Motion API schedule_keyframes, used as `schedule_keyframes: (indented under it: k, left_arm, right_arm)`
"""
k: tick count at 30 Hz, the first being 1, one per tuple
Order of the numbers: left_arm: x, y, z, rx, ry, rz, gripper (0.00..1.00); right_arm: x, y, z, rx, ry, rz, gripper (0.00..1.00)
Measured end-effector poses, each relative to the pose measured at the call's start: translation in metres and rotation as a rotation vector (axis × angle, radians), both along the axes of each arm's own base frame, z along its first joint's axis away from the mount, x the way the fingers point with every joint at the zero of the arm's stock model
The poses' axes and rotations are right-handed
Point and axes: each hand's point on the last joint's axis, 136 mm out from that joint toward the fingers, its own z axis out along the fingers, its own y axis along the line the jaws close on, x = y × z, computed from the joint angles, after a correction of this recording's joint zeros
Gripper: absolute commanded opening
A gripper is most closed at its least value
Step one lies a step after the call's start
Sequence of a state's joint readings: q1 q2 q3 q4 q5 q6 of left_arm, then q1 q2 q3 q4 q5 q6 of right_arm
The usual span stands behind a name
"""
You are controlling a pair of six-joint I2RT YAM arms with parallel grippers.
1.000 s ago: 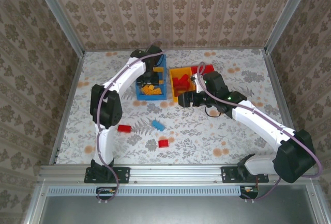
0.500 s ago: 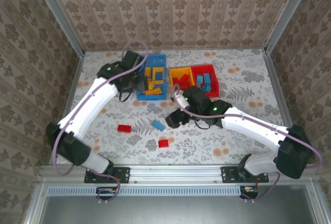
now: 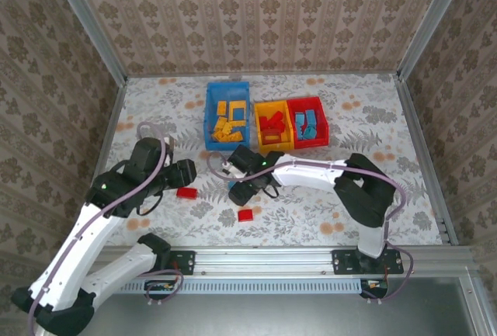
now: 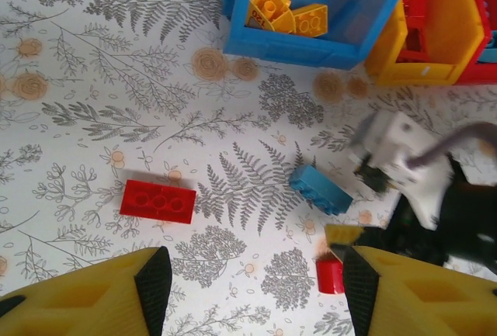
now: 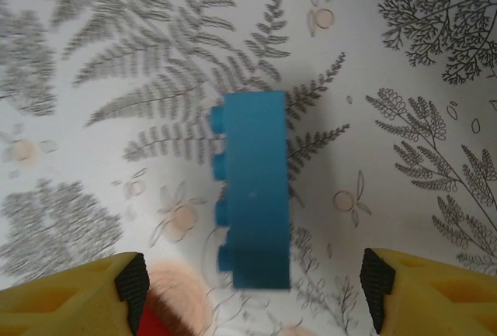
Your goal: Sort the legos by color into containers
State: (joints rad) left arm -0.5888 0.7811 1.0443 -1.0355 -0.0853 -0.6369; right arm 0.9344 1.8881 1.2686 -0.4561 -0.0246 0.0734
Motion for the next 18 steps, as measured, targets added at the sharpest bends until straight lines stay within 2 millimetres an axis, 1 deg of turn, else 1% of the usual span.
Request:
schedule_keyframes:
  k: [1, 5, 9, 13, 16, 18]
  left_arm:
    - [-0.002, 0.000, 0.001, -0.008, -0.003, -0.005, 0.63]
    - [-0.006, 0.000, 0.000, -0.021, -0.001, -0.015, 0.63]
    - [-0.007, -0.001, -0.002, -0.022, 0.007, -0.020, 0.62]
    - [-0.007, -0.003, -0.009, -0.020, 0.023, -0.022, 0.62]
    - [-0.003, -0.007, -0.011, -0.027, 0.027, -0.023, 0.62]
    - [0.001, -0.013, -0.011, -0.038, 0.029, -0.032, 0.62]
  right_arm:
    - [0.002, 0.000, -0.004, -0.015, 0.005, -0.002, 0.64]
    - [0.008, 0.007, -0.016, -0.046, 0.010, 0.005, 0.55]
    - [0.009, 0.009, -0.018, -0.057, 0.016, 0.006, 0.44]
    - [0.011, 0.016, -0.018, -0.051, 0.017, 0.009, 0.27]
    - [0.012, 0.018, -0.016, -0.045, 0.018, 0.001, 0.23]
    - [0.013, 0.018, -0.015, -0.044, 0.018, -0.003, 0.21]
